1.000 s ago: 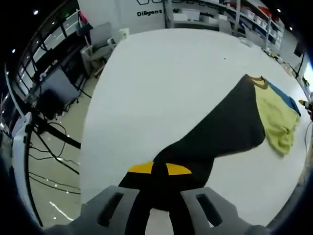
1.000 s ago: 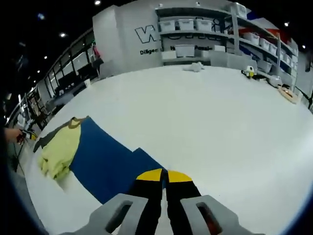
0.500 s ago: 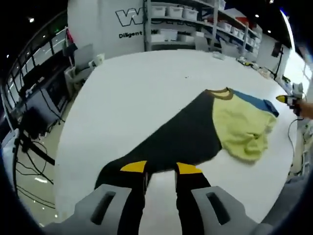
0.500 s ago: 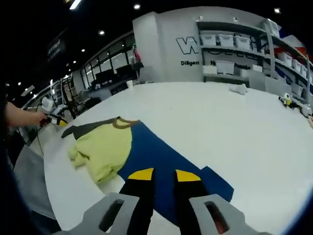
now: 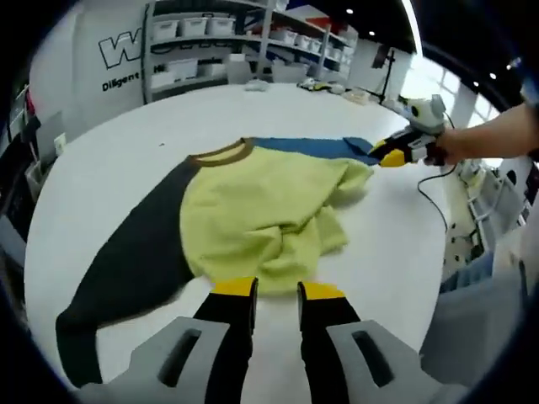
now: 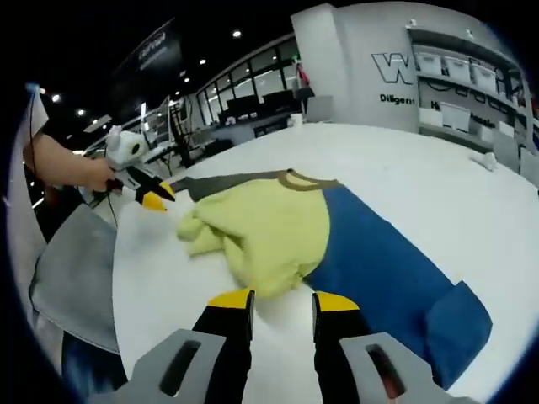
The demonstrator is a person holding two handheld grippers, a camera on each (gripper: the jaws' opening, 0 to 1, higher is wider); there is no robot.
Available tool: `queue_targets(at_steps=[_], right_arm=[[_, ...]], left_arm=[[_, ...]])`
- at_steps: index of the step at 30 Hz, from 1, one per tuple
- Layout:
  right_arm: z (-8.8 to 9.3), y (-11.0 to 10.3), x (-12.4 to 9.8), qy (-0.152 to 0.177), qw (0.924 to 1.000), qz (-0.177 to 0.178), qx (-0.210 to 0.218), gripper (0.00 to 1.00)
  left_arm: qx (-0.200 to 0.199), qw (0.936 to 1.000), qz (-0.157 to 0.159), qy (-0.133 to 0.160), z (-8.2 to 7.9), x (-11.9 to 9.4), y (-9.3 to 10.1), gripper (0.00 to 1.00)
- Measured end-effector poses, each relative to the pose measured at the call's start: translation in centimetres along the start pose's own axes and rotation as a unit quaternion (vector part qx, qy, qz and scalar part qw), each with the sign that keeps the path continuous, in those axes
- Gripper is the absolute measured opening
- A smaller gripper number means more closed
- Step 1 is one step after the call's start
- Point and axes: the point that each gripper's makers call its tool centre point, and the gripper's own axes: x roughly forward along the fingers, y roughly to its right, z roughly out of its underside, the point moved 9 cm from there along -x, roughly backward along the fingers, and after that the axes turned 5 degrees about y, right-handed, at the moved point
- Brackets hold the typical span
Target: Fold the garment on the visible template until the final outline fits inside the template.
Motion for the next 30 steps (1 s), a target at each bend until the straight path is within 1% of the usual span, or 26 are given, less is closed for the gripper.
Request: queue_targets(at_steps=[2,3,6,8,10,15,17,19,22,24,26,27,29,30], right_arm=[[0.1,-0.3,0.4,-0.002,1.0,0.0,-0.007,0.25],[0.1,-0.5,0.6,-0.005,0.9999,-0.001,-0.013,0.26],[0.1,-0.8,1.3,-0.012,0.9995,-0.007,-0.027,0.27],[0.1,-1.0,1.7,-0.027,0.9985,-0.012,-0.046,0.27],[0.1,-1.1,2.1,-0.026,0.9984,-0.015,-0.048,0.26],[0.2,-1.4,3.0,-0.037,0.9971,-0.021,-0.063,0.24],[0.3,-1.4,3.3,-0.041,0.9968,-0.021,-0.065,0.22],[0.3,-1.4,3.5,-0.045,0.9965,-0.019,-0.068,0.18],[0.2,-1.2,3.6,-0.048,0.9957,-0.015,-0.078,0.09],[-0.1,-1.3,3.4,-0.048,0.9957,-0.019,-0.077,0.0],[-0.5,-1.4,3.2,-0.044,0.9957,-0.023,-0.078,0.0],[-1.0,-1.7,2.8,-0.039,0.9963,-0.035,-0.068,0.0],[-1.5,-1.9,2.5,-0.031,0.9958,-0.049,-0.071,0.0],[-1.6,-1.9,2.3,-0.033,0.9955,-0.054,-0.071,0.0]], left_arm=[[0.011,0.9999,0.007,-0.004,0.1,0.8,0.6,0.25],[0.019,0.9997,0.01,-0.012,0.2,1.3,0.8,0.25],[0.039,0.9989,0.01,-0.024,0.4,2.4,1.5,0.26],[0.063,0.9971,0.007,-0.041,0.7,3.0,1.6,0.26],[0.082,0.9951,-0.004,-0.056,1.0,3.5,1.4,0.24],[0.074,0.9954,-0.012,-0.06,1.1,4.0,0.8,0.13],[0.068,0.9958,-0.015,-0.06,0.9,3.9,0.7,0.07],[0.06,0.9965,-0.015,-0.056,0.7,3.7,0.5,0.07],[0.053,0.9974,-0.01,-0.049,0.4,3.2,0.4,0.07],[0.04,0.9986,-0.003,-0.036,-0.2,2.6,0.3,0.07],[0.036,0.999,0.003,-0.026,-0.7,1.7,0.1,0.06],[0.032,0.9992,0.008,-0.024,-1.0,1.2,-0.1,0.06],[0.029,0.9993,0.016,-0.019,-1.4,0.2,-0.7,0.06],[0.022,0.9994,0.021,-0.016,-1.6,-0.2,-0.8,0.06]])
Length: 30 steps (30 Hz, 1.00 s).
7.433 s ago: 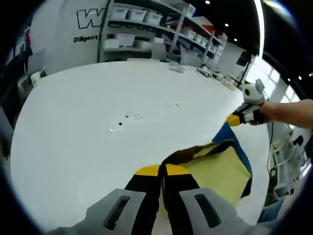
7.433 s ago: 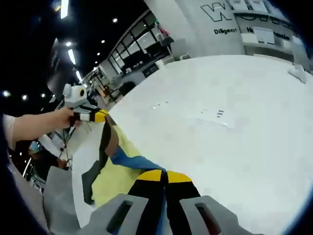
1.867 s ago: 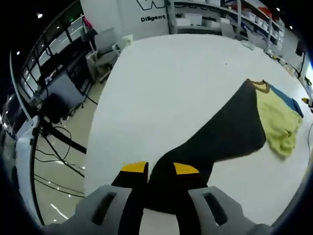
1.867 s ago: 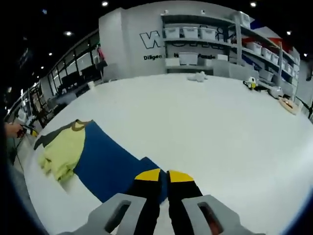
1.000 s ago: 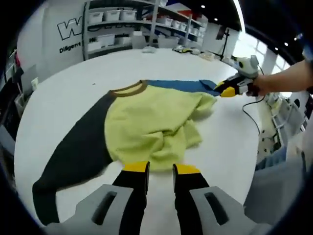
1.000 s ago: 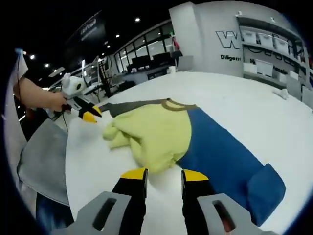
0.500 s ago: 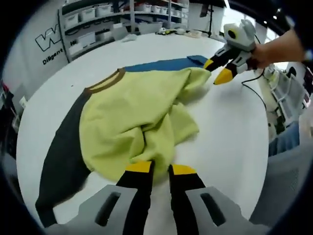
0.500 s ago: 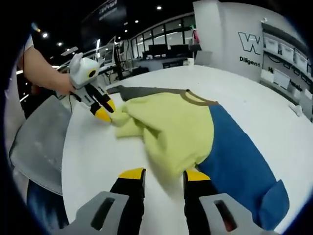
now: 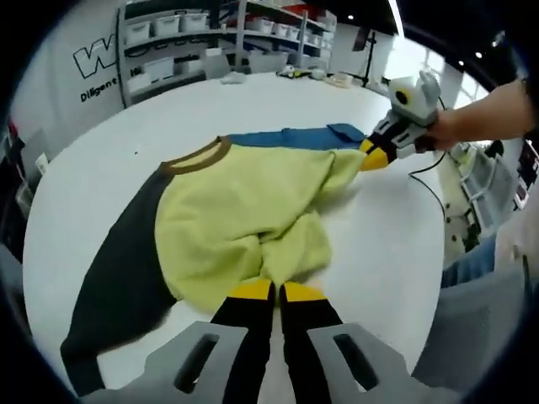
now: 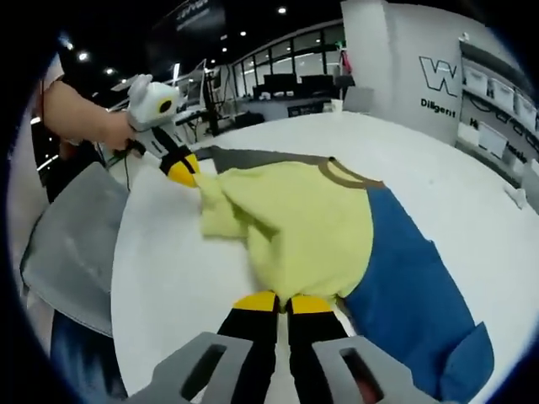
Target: Fold the garment on the visible template until the final outline fits inside the template.
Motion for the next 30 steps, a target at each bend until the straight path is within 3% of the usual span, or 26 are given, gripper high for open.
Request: queue_targets(at_steps=[1,3,8,13,15,16,17,18,19,20,22,23,25,27,29,30], right_arm=[[-0.2,-0.1,-0.2,-0.002,1.0,-0.006,0.003,0.0],[-0.7,-0.4,-0.7,0.004,0.9997,-0.024,0.009,0.0],[-2.9,-1.1,-2.0,0.056,0.9929,-0.077,0.072,0.0],[-3.6,-1.4,-2.9,0.065,0.9826,-0.122,0.124,0.0],[-3.7,-1.8,-3.3,0.076,0.9726,-0.144,0.166,0.0],[-3.8,-1.7,-3.4,0.083,0.9718,-0.143,0.168,0.0],[-3.8,-1.7,-3.6,0.098,0.966,-0.151,0.186,0.0],[-3.6,-1.9,-3.9,0.099,0.9566,-0.168,0.217,0.0],[-3.4,-1.9,-4.0,0.097,0.9521,-0.171,0.234,0.0],[-3.1,-1.8,-4.0,0.097,0.9514,-0.168,0.24,0.0],[-2.6,-1.1,-3.6,0.112,0.9596,-0.128,0.224,0.0],[-2.4,-1.4,-3.5,0.108,0.959,-0.128,0.229,0.0],[-1.9,-1.3,-3.1,0.095,0.9676,-0.103,0.21,0.0],[-1.6,-1.4,-2.7,0.098,0.9651,-0.096,0.223,0.0],[-1.0,-1.1,-2.4,0.09,0.9715,-0.073,0.207,0.0],[-0.7,-1.1,-2.3,0.09,0.9707,-0.064,0.214,0.0]], left_arm=[[-0.024,0.9995,0.019,-0.001,-0.1,-0.6,-0.1,0.06],[-0.026,0.9995,0.017,0.001,-0.5,-1.5,-0.7,0.06],[-0.032,0.9993,-0.006,0.019,-1.6,-3.3,-3.1,0.07],[-0.036,0.999,-0.02,0.015,-2.0,-3.3,-4.4,0.07],[-0.035,0.999,-0.026,0.011,-2.0,-3.1,-4.8,0.07],[-0.037,0.9988,-0.029,0.008,-2.0,-3.1,-5.0,0.07],[-0.038,0.9987,-0.035,0.004,-2.0,-3.1,-5.2,0.07],[-0.039,0.9985,-0.039,0.002,-1.8,-3.0,-5.4,0.07],[-0.043,0.998,-0.046,-0.004,-1.6,-2.9,-5.6,0.07],[-0.042,0.9978,-0.051,-0.006,-1.5,-2.8,-5.7,0.07],[-0.035,0.9969,-0.07,-0.007,-1.2,-2.6,-5.9,0.08],[-0.035,0.9963,-0.078,-0.004,-1.1,-2.6,-5.9,0.08],[-0.051,0.9951,-0.085,0.006,-0.6,-2.5,-5.5,0.09],[-0.058,0.9942,-0.09,0.012,0.2,-2.5,-4.9,0.17],[-0.08,0.9913,-0.104,0.011,1.3,-2.7,-4.3,0.26],[-0.092,0.9894,-0.111,0.015,2.1,-2.8,-4.1,0.3]])
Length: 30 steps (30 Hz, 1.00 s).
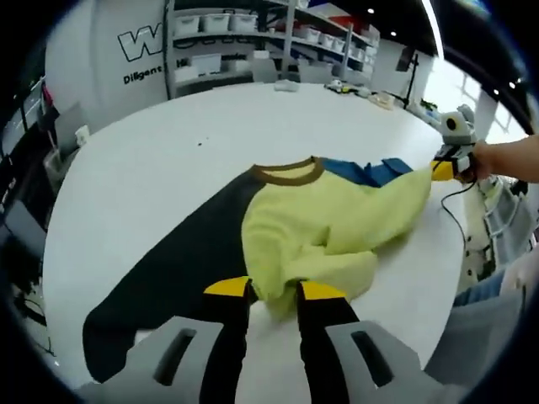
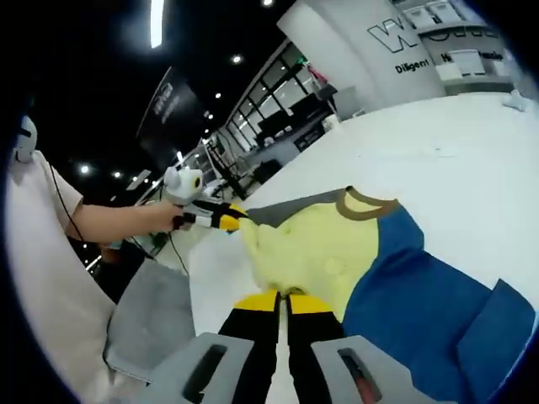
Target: Fold the garment on the visible template until the final outline fits inside the template.
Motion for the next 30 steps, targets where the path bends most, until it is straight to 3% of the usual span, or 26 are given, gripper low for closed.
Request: queue_targets(at_steps=[4,7,9,12,15,20,23,26,30], right_arm=[[0.5,0.2,0.2,0.005,0.9999,0.012,0.002,0.0],[0.9,0.3,0.2,0.003,0.9998,0.02,0.002,0.0],[1.0,0.5,0.1,0.005,0.9997,0.022,0.005,0.0],[1.3,0.4,-0.2,0.008,0.9995,0.029,0.007,0.14],[2.1,0.0,-0.4,-0.02,0.9995,0.022,-0.009,0.16],[3.4,-0.3,-0.4,-0.042,0.9987,0.022,-0.017,0.23],[4.3,-0.3,0.0,-0.082,0.9953,0.027,-0.044,0.25],[4.6,-0.3,0.8,-0.085,0.9948,0.026,-0.05,0.28],[5.1,-0.3,1.7,-0.113,0.9897,0.029,-0.083,0.24]], left_arm=[[-0.039,0.999,0.019,-0.005,2.2,-0.7,1.2,0.32],[-0.041,0.9967,0.067,-0.021,3.7,-0.3,2.8,0.33],[-0.028,0.9968,0.072,-0.022,3.8,0.2,3.6,0.35],[-0.036,0.9959,0.082,-0.014,3.4,1.4,4.0,0.37],[-0.051,0.9944,0.093,-0.002,2.7,2.5,4.5,0.36],[-0.046,0.9928,0.11,-0.009,2.5,3.8,5.1,0.22],[-0.038,0.9923,0.117,-0.018,2.7,3.9,5.3,0.12],[-0.04,0.9915,0.122,-0.021,2.9,3.7,5.3,0.01],[-0.038,0.9904,0.131,-0.024,3.0,3.1,5.4,0.01]])
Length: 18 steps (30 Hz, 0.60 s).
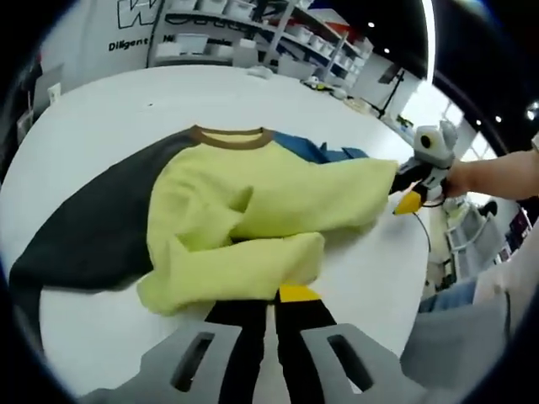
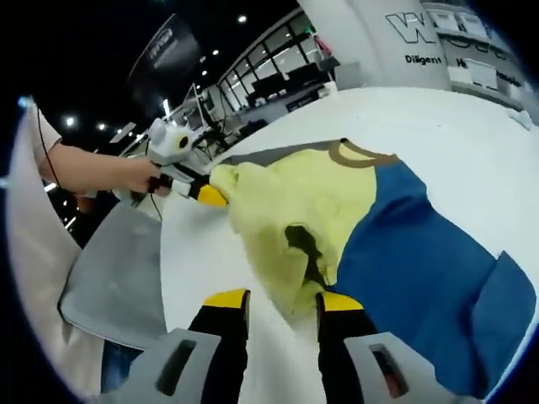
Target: Fold the garment on the visible template until the final outline fits inside the template.
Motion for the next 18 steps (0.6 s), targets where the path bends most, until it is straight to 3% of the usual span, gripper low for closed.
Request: queue_targets(at_steps=[2,4,9,18], right_arm=[[0.0,0.0,0.4,-0.013,0.9995,0.005,-0.027,0.17],[-0.2,-0.4,0.6,-0.011,0.9994,-0.006,-0.033,0.0],[-0.7,-1.3,-0.3,-0.011,0.9989,-0.037,-0.026,0.0],[-1.4,-3.6,-3.2,0.01,0.9926,-0.116,0.035,0.0]], left_arm=[[0.005,1.0,0.002,0.004,-0.1,-0.5,0.2,0.01],[0.0,1.0,0.006,0.005,-0.2,-0.9,0.3,0.01],[-0.028,0.9989,0.036,0.003,-0.7,-3.0,0.9,0.01],[-0.081,0.994,0.067,-0.031,-0.6,-7.6,1.5,0.01]])
